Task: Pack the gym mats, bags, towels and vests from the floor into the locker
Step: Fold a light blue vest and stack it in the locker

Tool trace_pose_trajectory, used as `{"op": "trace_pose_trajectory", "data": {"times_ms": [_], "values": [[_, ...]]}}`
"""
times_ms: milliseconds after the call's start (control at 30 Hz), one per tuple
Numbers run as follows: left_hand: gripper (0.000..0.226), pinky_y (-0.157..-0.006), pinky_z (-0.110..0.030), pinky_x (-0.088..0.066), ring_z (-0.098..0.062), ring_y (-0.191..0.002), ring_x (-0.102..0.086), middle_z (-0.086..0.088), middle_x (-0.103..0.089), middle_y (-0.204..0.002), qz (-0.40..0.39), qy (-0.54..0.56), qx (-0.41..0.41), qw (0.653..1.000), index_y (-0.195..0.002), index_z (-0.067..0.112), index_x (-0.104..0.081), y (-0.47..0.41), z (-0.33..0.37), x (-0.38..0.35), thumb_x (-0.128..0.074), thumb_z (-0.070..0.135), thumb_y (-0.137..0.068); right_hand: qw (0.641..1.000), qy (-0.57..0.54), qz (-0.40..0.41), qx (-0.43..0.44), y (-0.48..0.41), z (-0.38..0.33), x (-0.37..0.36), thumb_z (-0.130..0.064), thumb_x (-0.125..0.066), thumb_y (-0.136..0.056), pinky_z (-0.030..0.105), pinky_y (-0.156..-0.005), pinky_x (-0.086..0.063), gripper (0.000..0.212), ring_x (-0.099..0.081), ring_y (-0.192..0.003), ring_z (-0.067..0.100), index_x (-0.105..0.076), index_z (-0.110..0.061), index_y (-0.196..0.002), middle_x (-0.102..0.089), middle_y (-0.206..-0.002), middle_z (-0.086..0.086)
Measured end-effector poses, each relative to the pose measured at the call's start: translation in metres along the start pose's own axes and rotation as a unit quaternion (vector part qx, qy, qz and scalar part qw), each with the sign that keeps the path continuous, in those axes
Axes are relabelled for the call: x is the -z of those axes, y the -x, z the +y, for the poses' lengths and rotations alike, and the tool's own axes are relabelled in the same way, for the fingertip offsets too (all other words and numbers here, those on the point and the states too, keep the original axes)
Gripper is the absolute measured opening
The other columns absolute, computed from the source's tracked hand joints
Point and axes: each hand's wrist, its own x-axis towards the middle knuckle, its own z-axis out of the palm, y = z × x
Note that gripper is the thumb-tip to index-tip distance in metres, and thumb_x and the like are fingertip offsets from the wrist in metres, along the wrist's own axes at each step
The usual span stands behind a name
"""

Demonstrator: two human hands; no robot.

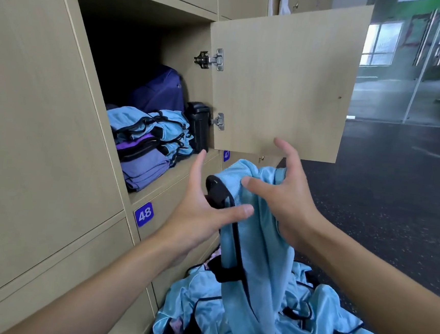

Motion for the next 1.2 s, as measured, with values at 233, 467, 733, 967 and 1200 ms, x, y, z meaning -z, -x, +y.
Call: {"op": "trace_pose_trajectory", "data": {"times_ms": [233,467,733,967,1200], "values": [[0.098,-0.103,-0.048,-0.050,-0.018,-0.124,-0.060,0.009,-0.053,-0.143,0.095,0.032,-0.075,0.992,-0.140,0.057,-0.034,-0.004,-0.002,-0.010,-0.084,0.017,-0.066,0.998,0.028,-0.042,-0.049,0.000,-0.001,0.011,-0.023,-0.083,-0.079,0.039,-0.114,-0.036,0.097,-0.032,-0.140,0.009,-0.022,-0.050,-0.149,-0.031,-0.143,-0.014],[0.080,-0.100,-0.050,-0.053,-0.023,-0.109,-0.067,0.000,-0.069,-0.120,0.158,0.074,-0.070,0.982,-0.130,0.050,-0.044,-0.023,0.011,0.018,-0.081,0.006,-0.074,0.993,0.026,-0.065,-0.095,-0.003,0.001,0.018,0.005,-0.073,-0.083,0.039,-0.079,-0.060,0.095,-0.072,-0.093,0.026,-0.027,-0.048,-0.147,-0.069,-0.109,0.017],[0.068,-0.096,-0.052,-0.054,-0.029,-0.100,-0.070,-0.013,-0.072,-0.112,0.165,0.083,-0.051,0.981,-0.135,0.035,-0.043,-0.019,0.024,0.027,-0.069,-0.007,-0.087,0.994,0.050,0.025,-0.089,-0.013,0.006,0.022,-0.019,-0.078,-0.082,0.050,-0.096,-0.052,0.066,-0.064,-0.102,0.031,-0.044,-0.050,-0.129,-0.060,-0.113,0.014],[0.104,-0.085,-0.050,-0.059,-0.035,-0.096,-0.073,-0.018,-0.075,-0.099,0.029,-0.008,0.011,0.999,-0.148,0.053,-0.014,-0.011,0.025,0.031,-0.062,-0.016,-0.088,0.995,0.071,0.057,-0.050,-0.011,0.005,0.023,-0.008,-0.076,-0.084,0.049,-0.090,-0.057,0.028,-0.066,-0.102,0.030,-0.070,-0.033,-0.096,-0.065,-0.118,0.014],[0.033,-0.087,-0.040,-0.053,-0.032,-0.080,-0.065,-0.023,-0.072,-0.102,0.089,-0.141,-0.023,0.986,-0.103,0.032,-0.076,-0.021,0.011,0.037,-0.065,0.002,-0.093,0.984,0.147,0.081,-0.056,-0.015,0.005,0.031,-0.011,-0.068,-0.092,0.037,-0.074,-0.056,0.011,-0.059,-0.078,0.016,-0.073,-0.021,-0.090,-0.071,-0.106,0.008]]}}
